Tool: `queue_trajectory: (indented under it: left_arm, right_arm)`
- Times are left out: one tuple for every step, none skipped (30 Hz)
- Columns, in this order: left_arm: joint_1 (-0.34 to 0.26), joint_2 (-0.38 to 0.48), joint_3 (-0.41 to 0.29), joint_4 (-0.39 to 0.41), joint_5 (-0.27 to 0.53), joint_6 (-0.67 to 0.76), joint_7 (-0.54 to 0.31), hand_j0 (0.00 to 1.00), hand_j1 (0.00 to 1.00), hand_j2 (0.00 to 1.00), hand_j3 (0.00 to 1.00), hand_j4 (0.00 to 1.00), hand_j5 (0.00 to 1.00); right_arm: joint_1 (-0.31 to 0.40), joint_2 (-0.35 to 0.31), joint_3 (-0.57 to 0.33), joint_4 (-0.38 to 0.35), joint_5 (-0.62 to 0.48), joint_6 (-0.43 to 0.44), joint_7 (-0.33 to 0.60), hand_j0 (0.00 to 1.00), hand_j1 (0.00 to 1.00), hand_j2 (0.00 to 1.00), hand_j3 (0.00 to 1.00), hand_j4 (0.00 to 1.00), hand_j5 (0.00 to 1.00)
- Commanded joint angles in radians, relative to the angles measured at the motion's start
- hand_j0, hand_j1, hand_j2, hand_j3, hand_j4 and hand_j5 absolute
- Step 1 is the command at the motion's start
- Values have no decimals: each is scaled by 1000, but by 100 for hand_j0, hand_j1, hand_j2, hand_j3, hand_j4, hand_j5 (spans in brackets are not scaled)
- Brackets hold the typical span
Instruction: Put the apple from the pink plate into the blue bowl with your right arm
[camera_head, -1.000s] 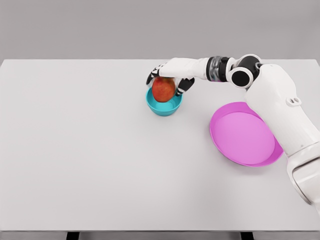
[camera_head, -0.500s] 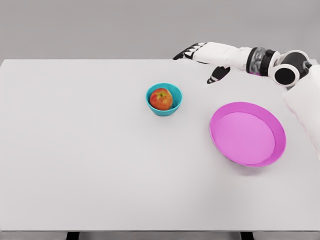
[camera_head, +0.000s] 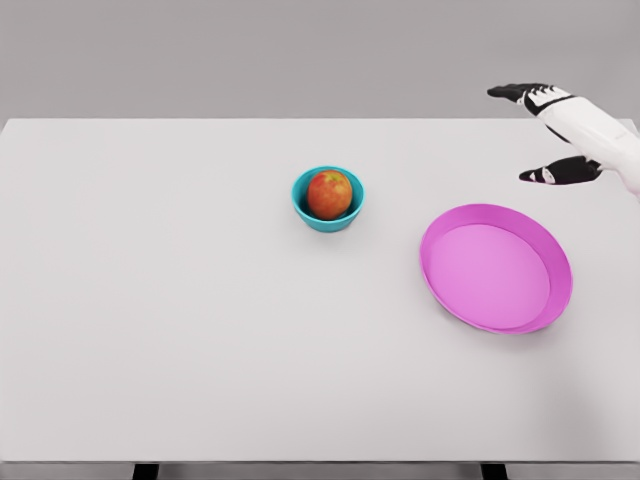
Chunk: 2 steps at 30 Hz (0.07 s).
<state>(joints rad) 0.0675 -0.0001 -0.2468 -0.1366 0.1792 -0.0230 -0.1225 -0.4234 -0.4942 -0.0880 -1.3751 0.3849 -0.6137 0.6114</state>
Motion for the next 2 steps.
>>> queue_trajectory:
  left_arm:
    - [2,0,0,0,0,0,0,100,100,100,100,100,100]
    - [0,0,0,0,0,0,0,100,100,100,100,100,100]
  right_arm:
    - [0,5,-6,-7,-9,3,-1,100,100,100,100,100,100]
    - [-2,6,-6,-7,-7,3,-1,100,100,100,100,100,100]
